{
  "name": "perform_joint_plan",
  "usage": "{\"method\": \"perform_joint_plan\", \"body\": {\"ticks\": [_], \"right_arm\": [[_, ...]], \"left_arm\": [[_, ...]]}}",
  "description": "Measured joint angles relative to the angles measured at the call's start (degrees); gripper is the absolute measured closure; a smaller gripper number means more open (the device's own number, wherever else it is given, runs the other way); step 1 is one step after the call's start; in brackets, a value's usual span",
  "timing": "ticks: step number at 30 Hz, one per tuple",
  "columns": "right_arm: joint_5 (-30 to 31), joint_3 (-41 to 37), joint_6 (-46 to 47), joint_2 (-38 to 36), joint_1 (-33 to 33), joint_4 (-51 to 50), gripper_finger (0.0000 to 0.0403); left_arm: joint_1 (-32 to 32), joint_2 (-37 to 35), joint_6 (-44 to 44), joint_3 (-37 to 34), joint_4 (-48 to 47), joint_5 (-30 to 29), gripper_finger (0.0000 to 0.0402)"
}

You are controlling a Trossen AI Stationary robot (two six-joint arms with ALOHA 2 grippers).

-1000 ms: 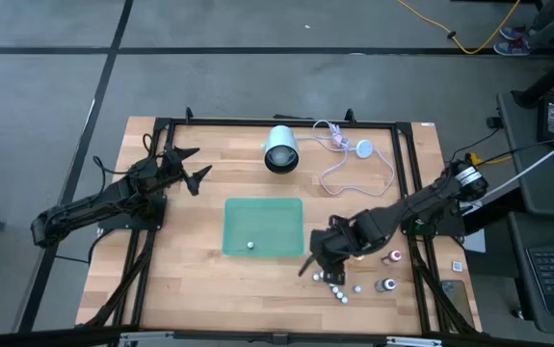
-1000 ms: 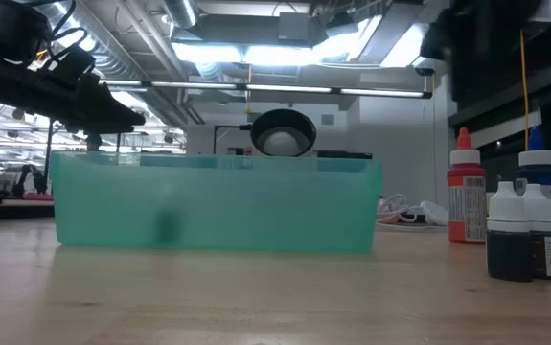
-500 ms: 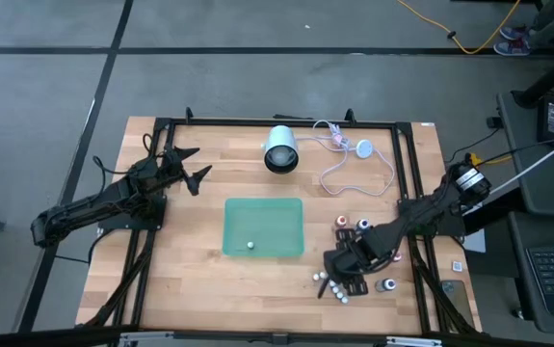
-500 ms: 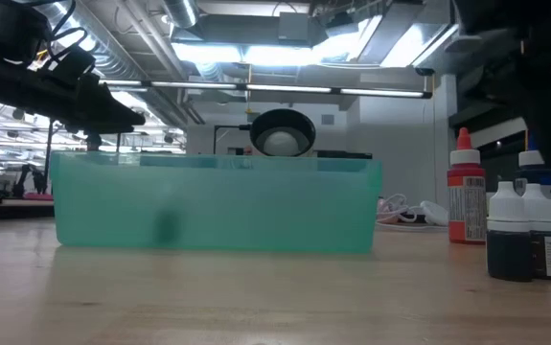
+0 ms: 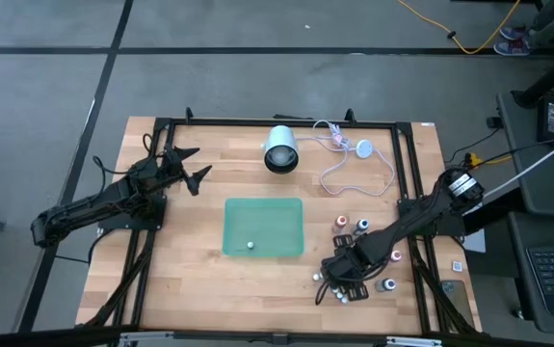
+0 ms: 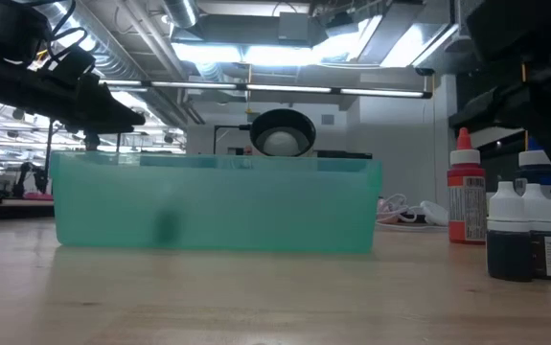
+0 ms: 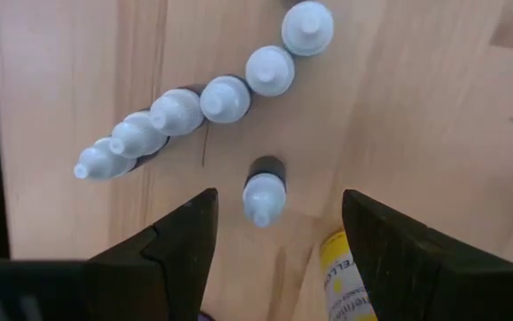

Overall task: Pick & Place food coloring
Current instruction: Put the small dark blue food coloring bottle into the bin

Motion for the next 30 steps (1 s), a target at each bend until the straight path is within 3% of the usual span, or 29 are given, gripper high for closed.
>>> {"method": "perform_joint_plan", "body": {"ticks": [13,30], "right_arm": [[-2.12,0.02,0.03,1.69,0.79,0.48,0.0174],[-2.52,0.02,0.38,1.69,0.79,1.42,0.0329]], "left_arm": [[0.00,-0.01,0.00,0.02,-0.01,0.00,0.0041],[-0.01,0.00,0.00,0.02,-0.01,0.00,0.0041]]}}
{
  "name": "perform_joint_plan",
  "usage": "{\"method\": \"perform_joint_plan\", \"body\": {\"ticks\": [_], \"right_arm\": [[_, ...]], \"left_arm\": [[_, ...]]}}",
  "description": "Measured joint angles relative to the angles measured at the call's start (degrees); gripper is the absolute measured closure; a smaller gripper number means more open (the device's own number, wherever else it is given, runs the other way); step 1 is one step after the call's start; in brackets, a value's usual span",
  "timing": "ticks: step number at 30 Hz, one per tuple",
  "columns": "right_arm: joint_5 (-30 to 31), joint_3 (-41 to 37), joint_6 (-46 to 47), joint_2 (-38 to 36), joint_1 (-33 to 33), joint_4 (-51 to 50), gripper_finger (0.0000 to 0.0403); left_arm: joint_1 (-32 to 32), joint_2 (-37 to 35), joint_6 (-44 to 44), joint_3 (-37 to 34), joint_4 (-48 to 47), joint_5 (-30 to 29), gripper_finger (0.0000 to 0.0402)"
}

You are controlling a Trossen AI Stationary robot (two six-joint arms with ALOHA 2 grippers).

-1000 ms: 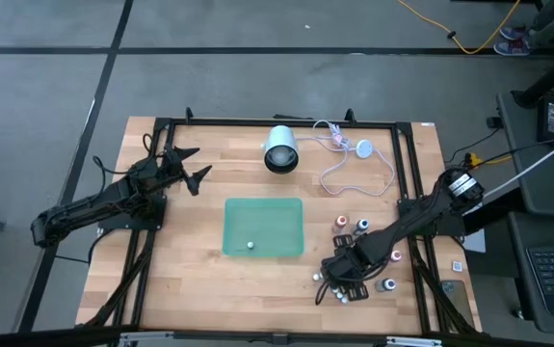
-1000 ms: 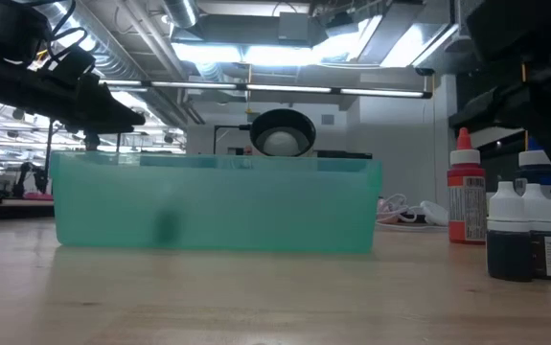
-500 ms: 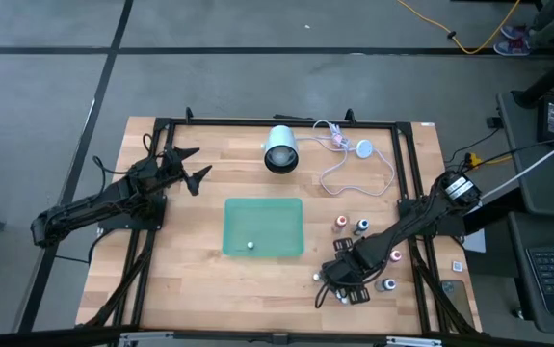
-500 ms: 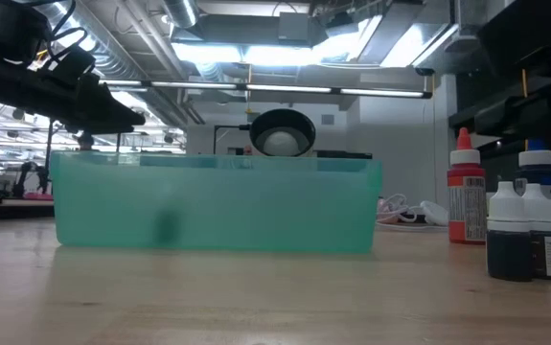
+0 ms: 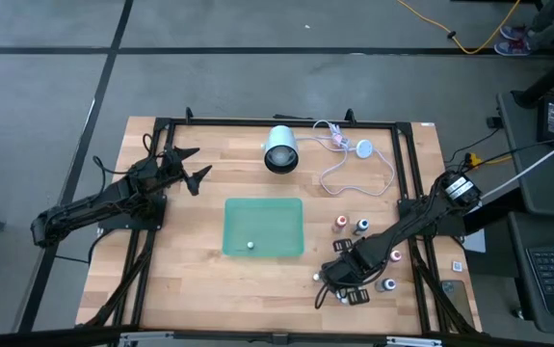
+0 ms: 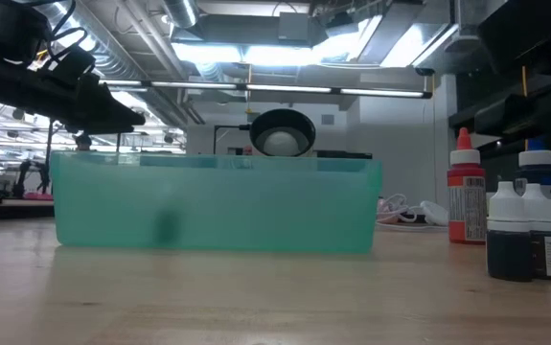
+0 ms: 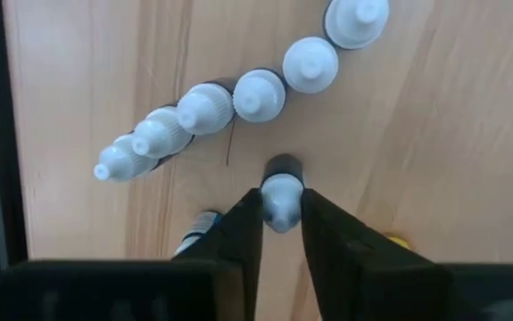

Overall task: Pick & Place food coloring
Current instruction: Put the small dark blue food coloring bottle into the bin

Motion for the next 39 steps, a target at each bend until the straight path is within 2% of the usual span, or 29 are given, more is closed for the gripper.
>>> {"method": "perform_joint_plan", "body": {"ticks": [5,15,23,39], "right_arm": [[-0.02,0.04,0.06,-0.08,-0.02,-0.04,0.0353],[0.00,0.06,2.83,-0.08,-0.02,-0.12,0.0348],[0.46,3.18,2.60,-0.11,-0.28,-5.86,0.0348],[6.09,17.77,-2.46,-0.21,-4.79,-20.11,0.0348]], "left_arm": [[0.01,0.01,0.00,-0.02,0.00,-0.02,0.0041],[0.01,-0.01,0.00,0.00,0.00,0.00,0.0041],[0.00,0.00,0.00,-0.01,0.00,0.00,0.0041],[-0.01,-0.01,0.00,0.00,0.00,-0.02,0.0041]]}}
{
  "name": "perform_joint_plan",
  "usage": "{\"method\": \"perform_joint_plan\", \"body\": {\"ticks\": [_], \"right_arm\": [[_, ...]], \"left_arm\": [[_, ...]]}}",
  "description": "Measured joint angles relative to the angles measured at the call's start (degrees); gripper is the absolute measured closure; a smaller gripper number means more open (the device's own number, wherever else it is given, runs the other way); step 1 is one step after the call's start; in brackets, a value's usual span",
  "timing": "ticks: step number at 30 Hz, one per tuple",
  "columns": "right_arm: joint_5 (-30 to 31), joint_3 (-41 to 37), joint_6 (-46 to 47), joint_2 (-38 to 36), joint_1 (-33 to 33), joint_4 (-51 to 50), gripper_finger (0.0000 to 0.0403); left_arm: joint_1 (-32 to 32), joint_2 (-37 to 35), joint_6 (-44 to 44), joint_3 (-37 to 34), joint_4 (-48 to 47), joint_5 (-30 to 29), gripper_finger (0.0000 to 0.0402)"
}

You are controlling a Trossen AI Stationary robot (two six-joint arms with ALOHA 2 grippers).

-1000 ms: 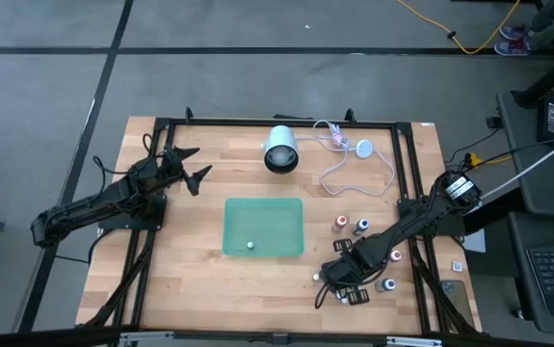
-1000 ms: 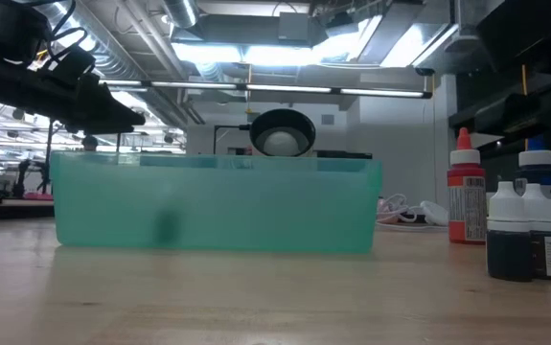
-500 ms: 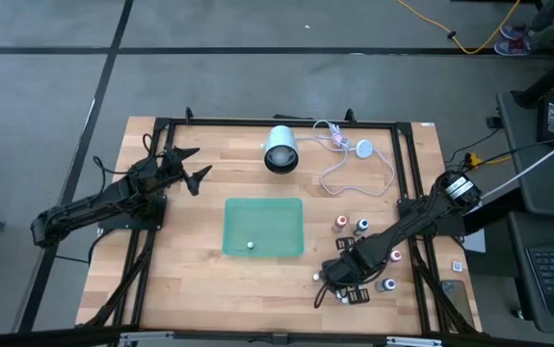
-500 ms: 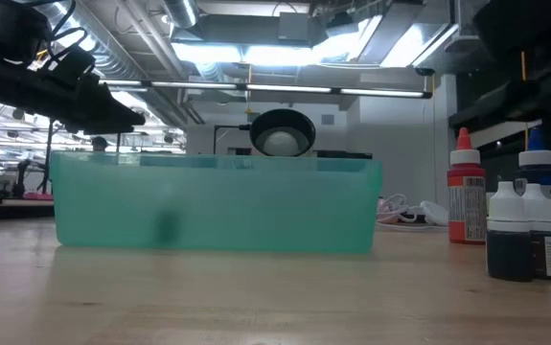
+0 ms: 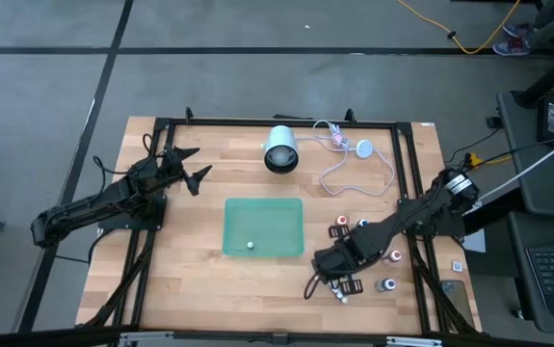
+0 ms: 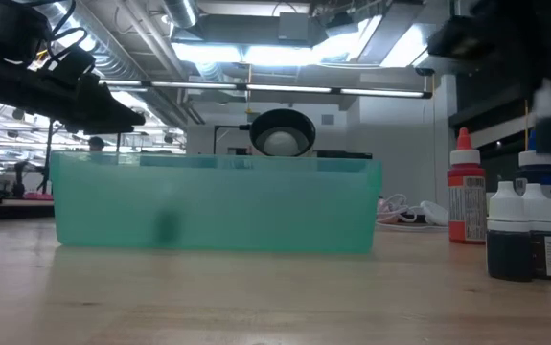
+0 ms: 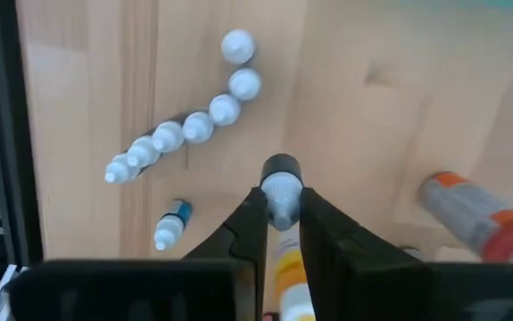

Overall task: Pick & Place food coloring
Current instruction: Put the small dark blue food coloring bottle into the bin

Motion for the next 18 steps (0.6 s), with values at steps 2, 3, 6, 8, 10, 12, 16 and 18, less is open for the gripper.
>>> {"method": "perform_joint_plan", "body": {"ticks": [2,3,6,8,10,12,16,18], "right_arm": [[0.52,2.08,-0.76,0.02,-0.85,-1.43,0.0349],[1.07,2.91,-0.88,0.02,-1.33,-2.01,0.0349],[1.51,5.25,-1.11,0.10,-2.94,-2.93,0.0349],[1.59,7.22,-1.66,0.82,-4.21,-3.85,0.0349],[2.57,9.51,-2.46,1.83,-5.20,-5.10,0.0349],[3.26,12.39,-3.71,3.35,-6.36,-6.07,0.0349],[3.42,17.41,-6.06,6.63,-8.47,-6.27,0.0349],[3.45,20.26,-7.10,8.45,-9.37,-6.16,0.0349]], "left_arm": [[0.02,0.01,0.00,-0.01,0.00,0.02,0.0041],[0.02,0.02,0.00,-0.02,0.00,0.02,0.0041],[0.01,0.00,0.00,0.00,0.00,0.01,0.0041],[0.01,0.01,0.00,-0.01,0.00,0.02,0.0041],[0.00,0.01,0.00,0.00,0.00,0.00,0.0041],[0.00,0.00,0.00,0.00,0.00,0.02,0.0041],[0.01,0.01,0.00,0.00,0.01,0.01,0.0041],[0.02,0.00,0.00,-0.02,0.02,0.01,0.0041]]}}
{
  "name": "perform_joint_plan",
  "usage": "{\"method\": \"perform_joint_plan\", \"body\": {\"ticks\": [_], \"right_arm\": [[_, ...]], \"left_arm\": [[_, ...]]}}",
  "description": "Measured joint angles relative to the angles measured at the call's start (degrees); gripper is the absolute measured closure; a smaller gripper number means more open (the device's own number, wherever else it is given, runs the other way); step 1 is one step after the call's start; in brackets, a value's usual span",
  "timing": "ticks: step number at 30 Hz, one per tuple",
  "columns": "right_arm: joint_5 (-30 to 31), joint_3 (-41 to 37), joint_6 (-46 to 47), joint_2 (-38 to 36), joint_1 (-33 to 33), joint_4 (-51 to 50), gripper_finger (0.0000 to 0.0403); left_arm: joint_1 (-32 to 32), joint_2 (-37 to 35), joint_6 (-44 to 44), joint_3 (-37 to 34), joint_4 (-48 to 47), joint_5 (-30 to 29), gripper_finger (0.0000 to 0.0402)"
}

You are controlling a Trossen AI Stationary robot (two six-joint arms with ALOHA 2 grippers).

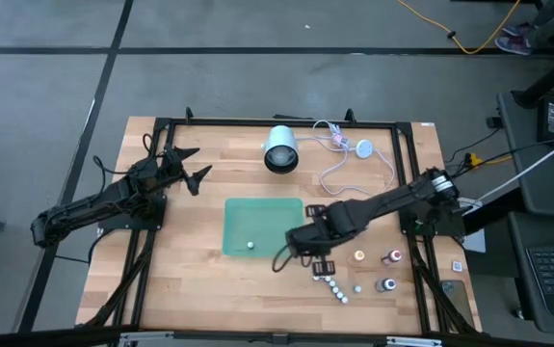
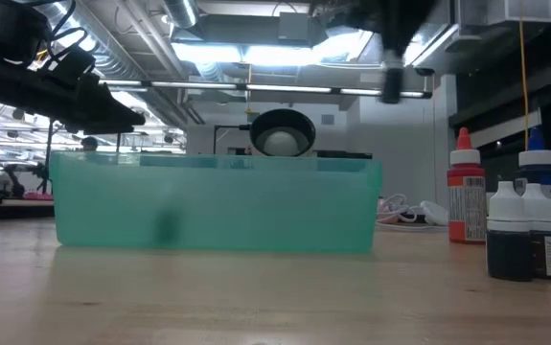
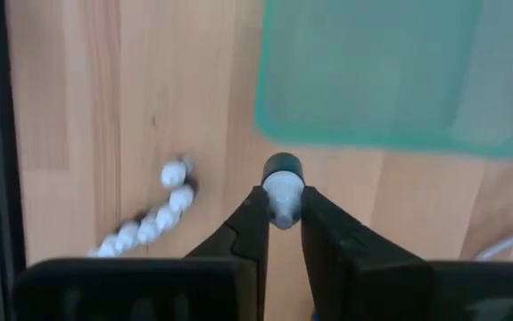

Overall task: Pick & Place food coloring
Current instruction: Put the small dark blue food coloring bottle into the bin

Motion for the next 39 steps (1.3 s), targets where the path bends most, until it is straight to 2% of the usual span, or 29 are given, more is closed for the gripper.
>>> {"method": "perform_joint_plan", "body": {"ticks": [14,19,24,39], "right_arm": [[-0.01,22.11,-5.99,16.88,-5.24,0.76,0.0349],[-0.17,27.51,-7.88,22.77,-6.47,1.22,0.0349],[-0.49,30.53,-9.46,26.77,-7.03,1.96,0.0349],[-1.64,30.84,-12.87,32.04,-8.08,6.95,0.0349]], "left_arm": [[-0.01,0.00,0.00,0.02,-0.02,0.01,0.0041],[0.01,0.02,0.00,0.00,-0.02,0.00,0.0041],[-0.01,0.01,0.00,0.01,-0.02,0.01,0.0041],[-0.02,0.00,0.00,0.02,-0.02,0.00,0.0041]]}}
